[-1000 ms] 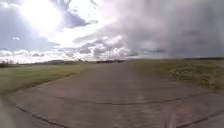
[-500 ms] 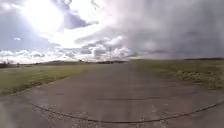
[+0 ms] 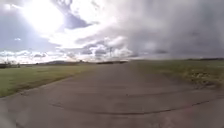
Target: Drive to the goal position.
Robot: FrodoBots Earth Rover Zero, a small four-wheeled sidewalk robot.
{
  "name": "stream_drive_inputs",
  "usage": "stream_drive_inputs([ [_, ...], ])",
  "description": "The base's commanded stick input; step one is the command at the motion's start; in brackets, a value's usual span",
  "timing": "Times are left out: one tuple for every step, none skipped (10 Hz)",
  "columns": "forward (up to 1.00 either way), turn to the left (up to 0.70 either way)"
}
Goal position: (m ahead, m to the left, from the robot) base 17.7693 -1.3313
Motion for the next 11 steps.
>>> stream_drive_inputs([
  [1.0,0.0],
  [1.0,0.0],
  [1.0,0.0],
  [1.0,0.0],
  [1.0,0.0],
  [1.0,-0.35],
  [1.0,-0.38],
  [1.0,-0.37],
  [1.0,-0.24],
  [1.0,0.0],
  [1.0,0.0],
])
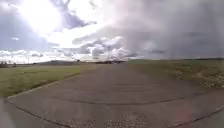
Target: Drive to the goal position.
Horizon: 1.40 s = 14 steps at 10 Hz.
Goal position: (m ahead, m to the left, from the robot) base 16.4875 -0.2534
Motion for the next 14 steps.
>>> stream_drive_inputs([
  [1.0,0.0],
  [1.0,0.0],
  [1.0,0.0],
  [1.0,0.0],
  [1.0,0.0],
  [1.0,0.0],
  [1.0,0.0],
  [1.0,0.0],
  [1.0,0.0],
  [1.0,0.0],
  [1.0,0.0],
  [1.0,0.0],
  [1.0,0.0],
  [1.0,0.0],
])
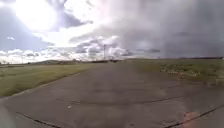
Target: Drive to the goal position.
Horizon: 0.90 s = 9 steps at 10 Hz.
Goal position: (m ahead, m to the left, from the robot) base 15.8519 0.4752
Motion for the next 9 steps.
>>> stream_drive_inputs([
  [1.0,0.0],
  [1.0,0.0],
  [1.0,0.0],
  [1.0,0.0],
  [1.0,0.0],
  [1.0,0.0],
  [1.0,0.0],
  [1.0,0.0],
  [1.0,0.0],
])
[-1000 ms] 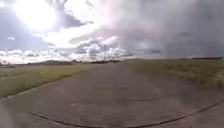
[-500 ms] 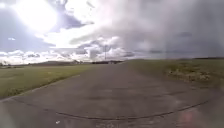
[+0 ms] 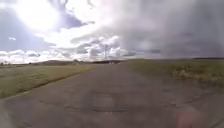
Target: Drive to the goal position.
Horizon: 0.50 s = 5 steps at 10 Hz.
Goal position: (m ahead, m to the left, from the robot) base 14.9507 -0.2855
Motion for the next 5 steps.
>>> stream_drive_inputs([
  [1.0,0.0],
  [1.0,0.0],
  [1.0,0.0],
  [1.0,0.0],
  [1.0,0.0],
])
